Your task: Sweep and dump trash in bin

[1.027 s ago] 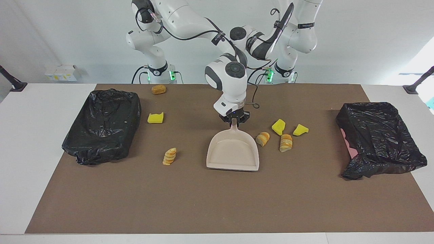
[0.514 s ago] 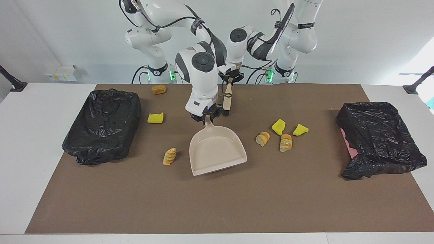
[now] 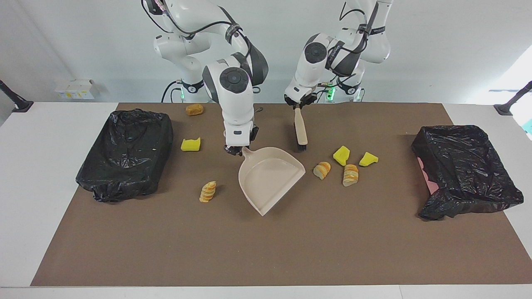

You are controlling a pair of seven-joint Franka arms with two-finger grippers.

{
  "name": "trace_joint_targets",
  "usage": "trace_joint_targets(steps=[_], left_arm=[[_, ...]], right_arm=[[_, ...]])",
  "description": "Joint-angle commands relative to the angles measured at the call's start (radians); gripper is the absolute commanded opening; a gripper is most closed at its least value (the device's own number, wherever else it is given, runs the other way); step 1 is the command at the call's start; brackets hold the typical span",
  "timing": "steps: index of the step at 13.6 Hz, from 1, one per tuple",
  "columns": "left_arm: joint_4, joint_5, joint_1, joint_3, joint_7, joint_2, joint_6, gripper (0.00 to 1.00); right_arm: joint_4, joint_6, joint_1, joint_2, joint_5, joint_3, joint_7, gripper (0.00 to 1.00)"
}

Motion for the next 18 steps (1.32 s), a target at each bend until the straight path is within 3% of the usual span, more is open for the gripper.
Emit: trace_joint_targets(steps=[1, 4, 7, 10, 12, 16, 18], left_arm=[[0.036, 0.046, 0.171, -0.009, 0.092, -0.053, -0.074, 0.0], [0.054, 0.111, 0.354, -0.011, 0.233, -0.038, -0.08, 0.0], [0.054, 0.155, 0.539, -0.011, 0.441, -0.024, -0.051, 0.0], [0.036, 0.191, 0.662, -0.012, 0.532, -0.02, -0.018, 0.0], [0.022, 0.206, 0.725, -0.012, 0.587, 0.029, 0.035, 0.0], [0.001, 0.206, 0.721, -0.017, 0.528, 0.069, 0.068, 0.0], [-0.01, 0.206, 0.645, -0.017, 0.426, 0.069, 0.066, 0.0]], right_arm=[[-0.028, -0.008, -0.038, -0.015, -0.026, 0.009, -0.188, 0.0], [-0.077, 0.04, -0.052, -0.01, -0.054, 0.009, -0.312, 0.0], [-0.097, 0.103, 0.011, 0.011, -0.156, 0.011, -0.368, 0.0], [-0.098, 0.11, 0.038, 0.023, -0.264, 0.011, -0.465, 0.0], [-0.132, 0.149, 0.04, 0.02, -0.278, 0.011, -0.472, 0.0], [-0.169, 0.191, 0.04, 0.019, -0.279, 0.011, -0.47, 0.0], [-0.17, 0.191, 0.04, 0.019, -0.279, 0.011, -0.47, 0.0]])
